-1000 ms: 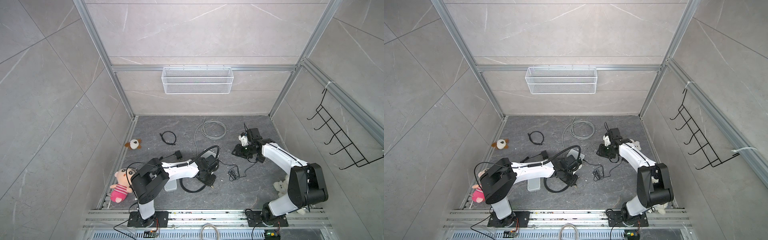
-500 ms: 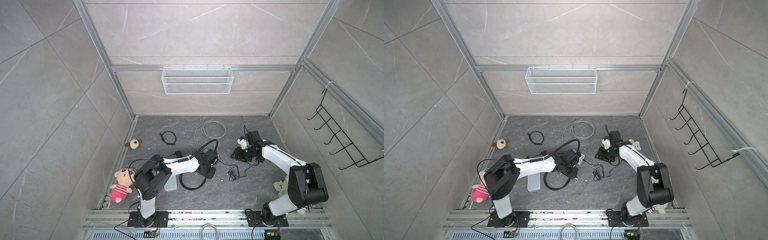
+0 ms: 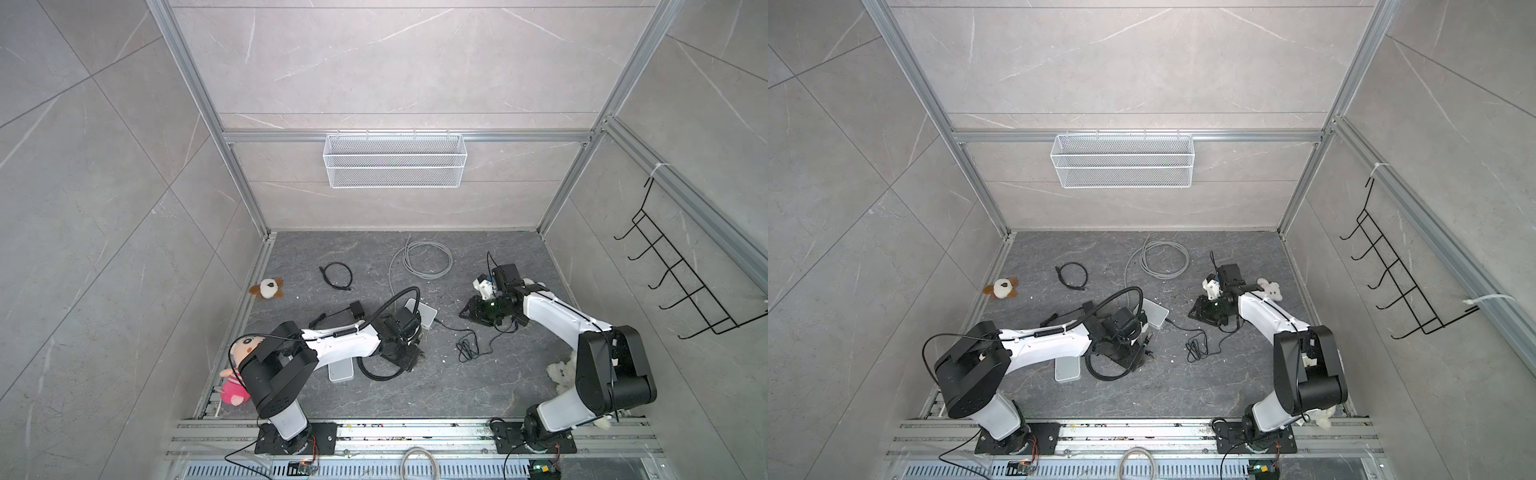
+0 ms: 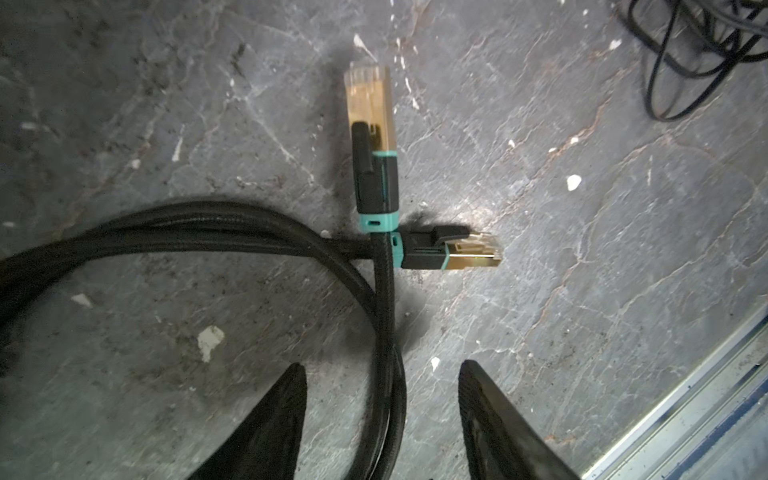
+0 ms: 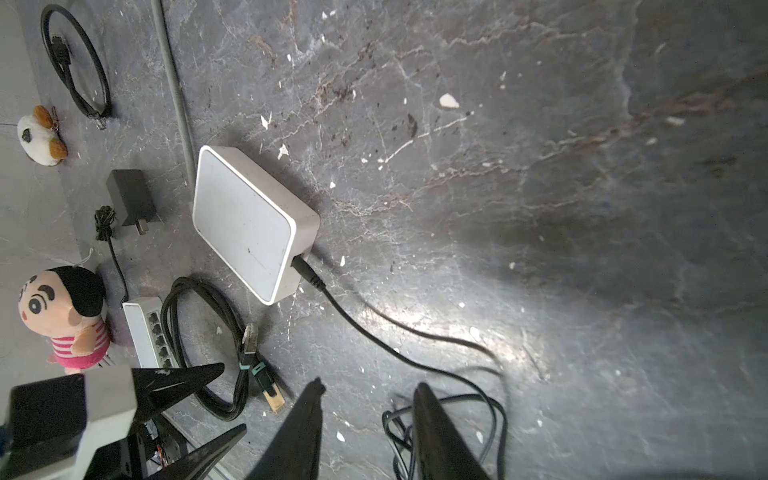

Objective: Insert the plug into the switch port

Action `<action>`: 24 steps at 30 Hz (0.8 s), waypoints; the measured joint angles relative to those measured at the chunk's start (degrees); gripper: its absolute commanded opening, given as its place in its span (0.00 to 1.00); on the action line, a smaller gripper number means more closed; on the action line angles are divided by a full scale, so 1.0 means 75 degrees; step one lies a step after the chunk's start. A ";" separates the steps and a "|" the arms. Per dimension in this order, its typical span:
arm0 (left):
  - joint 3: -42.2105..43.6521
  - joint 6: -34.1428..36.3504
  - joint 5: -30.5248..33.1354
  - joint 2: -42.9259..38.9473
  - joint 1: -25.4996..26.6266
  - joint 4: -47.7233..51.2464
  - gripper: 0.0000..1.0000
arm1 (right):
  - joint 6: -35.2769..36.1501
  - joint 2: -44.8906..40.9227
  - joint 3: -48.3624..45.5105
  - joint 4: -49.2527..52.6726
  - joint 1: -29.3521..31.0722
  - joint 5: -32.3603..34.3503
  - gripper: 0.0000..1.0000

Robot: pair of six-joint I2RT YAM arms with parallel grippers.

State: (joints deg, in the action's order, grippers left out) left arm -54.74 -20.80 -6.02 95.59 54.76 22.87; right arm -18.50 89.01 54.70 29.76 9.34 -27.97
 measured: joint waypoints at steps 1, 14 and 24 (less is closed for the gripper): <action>-0.0003 -0.0015 0.0038 0.0052 0.0017 -0.0035 0.55 | 0.0000 0.0000 0.0000 0.0000 0.0000 -0.0015 0.39; -0.0006 0.0015 0.0338 0.0434 0.0050 -0.0705 0.09 | -0.0020 0.0000 -0.0073 -0.0178 0.0154 -0.0860 0.37; 0.0160 0.0953 -0.0670 0.0184 -0.0187 -0.1072 0.06 | -0.0778 -0.0006 -0.0656 -0.1049 0.0647 -0.2334 0.37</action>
State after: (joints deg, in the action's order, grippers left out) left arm -53.54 -13.65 -11.05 96.97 53.36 14.83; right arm -24.34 88.97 49.78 21.89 14.20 -45.47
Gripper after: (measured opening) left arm 0.098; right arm 0.372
